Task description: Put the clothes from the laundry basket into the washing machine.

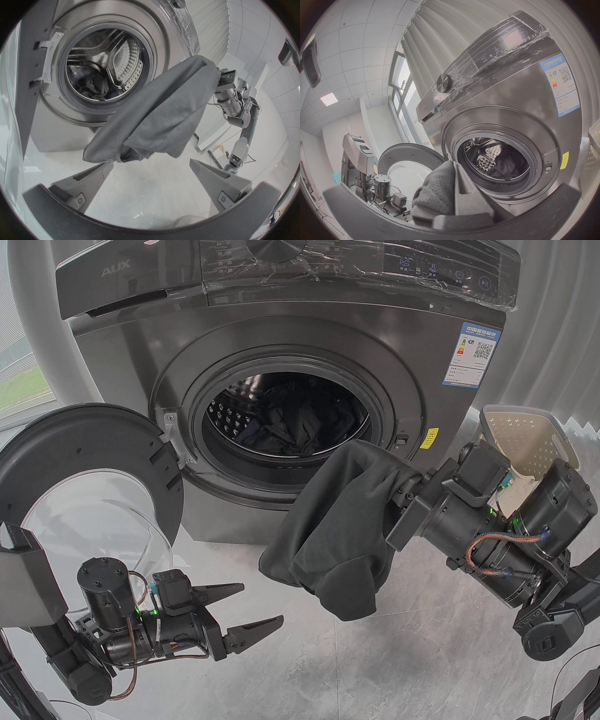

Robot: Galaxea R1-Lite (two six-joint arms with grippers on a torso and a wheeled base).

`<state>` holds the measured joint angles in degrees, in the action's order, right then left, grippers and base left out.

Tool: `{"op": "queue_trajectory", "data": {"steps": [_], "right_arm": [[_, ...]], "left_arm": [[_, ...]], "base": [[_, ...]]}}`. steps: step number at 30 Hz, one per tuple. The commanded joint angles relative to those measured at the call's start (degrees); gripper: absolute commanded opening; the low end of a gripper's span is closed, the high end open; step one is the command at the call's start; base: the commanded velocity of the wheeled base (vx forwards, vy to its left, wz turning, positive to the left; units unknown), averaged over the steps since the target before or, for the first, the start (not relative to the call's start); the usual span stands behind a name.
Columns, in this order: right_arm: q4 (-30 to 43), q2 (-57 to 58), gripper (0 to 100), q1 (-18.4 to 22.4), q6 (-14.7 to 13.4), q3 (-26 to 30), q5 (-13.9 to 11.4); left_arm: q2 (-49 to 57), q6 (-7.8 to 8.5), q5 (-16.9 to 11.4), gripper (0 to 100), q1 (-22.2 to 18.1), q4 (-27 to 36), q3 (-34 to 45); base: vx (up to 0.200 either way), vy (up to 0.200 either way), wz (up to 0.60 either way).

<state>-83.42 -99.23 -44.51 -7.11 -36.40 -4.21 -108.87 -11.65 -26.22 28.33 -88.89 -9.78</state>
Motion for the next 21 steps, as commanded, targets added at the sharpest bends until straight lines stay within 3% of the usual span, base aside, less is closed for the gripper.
{"op": "queue_trajectory", "data": {"steps": [1, 9, 13, 19, 21], "right_arm": [[0.01, -0.35, 0, -0.32, -0.01, -0.25, -0.01], [0.01, -1.05, 0, -0.49, -0.01, -0.16, 0.16], [-0.08, -1.58, 0, -0.67, -0.1, -0.07, 1.04], [0.01, -1.84, 0, -0.76, -0.1, -0.34, 1.13], [0.01, -2.11, 0, -0.76, -0.1, -0.51, 1.13]], "left_arm": [[-1.6, 0.05, -0.41, 100, 0.94, 0.04, 0.37], [-2.66, 0.93, -3.05, 100, 4.01, 0.04, -0.59], [-2.66, 2.25, -3.13, 100, 5.24, 0.04, -2.62], [-4.33, 2.51, -3.13, 100, 6.56, -0.05, -6.4], [-6.7, 3.39, -3.13, 100, 6.56, -0.05, -8.86]], "base": [[0.0, 0.0, 0.0], [0.0, 0.0, 0.0], [0.0, 0.0, 0.0], [0.0, 0.0, 0.0], [0.0, 0.0, 0.0]]}}
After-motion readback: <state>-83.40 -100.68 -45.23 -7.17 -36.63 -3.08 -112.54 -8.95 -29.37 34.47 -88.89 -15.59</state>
